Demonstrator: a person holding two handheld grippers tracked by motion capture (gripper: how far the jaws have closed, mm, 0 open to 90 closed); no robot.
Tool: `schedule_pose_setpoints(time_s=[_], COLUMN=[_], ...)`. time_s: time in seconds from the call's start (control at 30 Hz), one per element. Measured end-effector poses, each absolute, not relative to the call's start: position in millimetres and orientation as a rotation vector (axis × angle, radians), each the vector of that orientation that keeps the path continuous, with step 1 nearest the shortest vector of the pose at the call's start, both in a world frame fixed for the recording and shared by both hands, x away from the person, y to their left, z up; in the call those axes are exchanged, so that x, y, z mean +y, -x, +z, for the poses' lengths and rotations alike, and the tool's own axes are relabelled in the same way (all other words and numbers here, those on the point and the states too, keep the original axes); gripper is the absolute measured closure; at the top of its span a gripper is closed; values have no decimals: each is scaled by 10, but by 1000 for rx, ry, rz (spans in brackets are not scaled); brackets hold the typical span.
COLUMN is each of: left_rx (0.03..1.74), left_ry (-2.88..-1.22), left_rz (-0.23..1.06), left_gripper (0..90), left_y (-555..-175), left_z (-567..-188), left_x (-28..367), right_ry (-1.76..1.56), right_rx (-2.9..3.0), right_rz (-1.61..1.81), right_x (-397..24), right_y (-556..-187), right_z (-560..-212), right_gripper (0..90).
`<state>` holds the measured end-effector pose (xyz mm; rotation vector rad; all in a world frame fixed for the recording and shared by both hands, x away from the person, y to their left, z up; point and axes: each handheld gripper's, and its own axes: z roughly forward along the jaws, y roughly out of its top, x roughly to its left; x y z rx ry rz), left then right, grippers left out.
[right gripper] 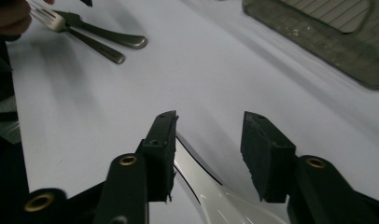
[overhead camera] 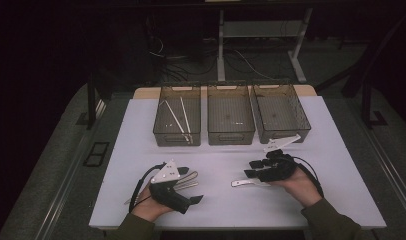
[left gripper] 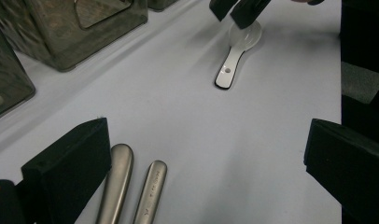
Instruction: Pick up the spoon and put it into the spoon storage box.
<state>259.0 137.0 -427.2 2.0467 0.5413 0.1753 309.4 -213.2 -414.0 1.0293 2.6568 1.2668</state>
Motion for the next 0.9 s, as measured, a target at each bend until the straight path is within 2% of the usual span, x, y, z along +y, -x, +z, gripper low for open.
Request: schedule_pose_setpoints(time_s=[0.17, 0.57, 0.9], left_rx=[538, 537, 538], left_ry=[-2044, -2054, -2051], left_rz=[178, 178, 176], left_gripper=[2, 2, 2], left_y=[-2589, -2586, -2579], left_z=[-4271, -4274, -4274], left_x=[1373, 1363, 1352], right_ry=[-1063, -1144, -1176], right_rx=[2618, 2558, 2581], right_rz=[1275, 1186, 1124], right_x=[-2316, -2780, -2758], right_y=[-3030, -2855, -2940], right_z=[-4124, -4262, -4360], right_gripper=[497, 465, 459])
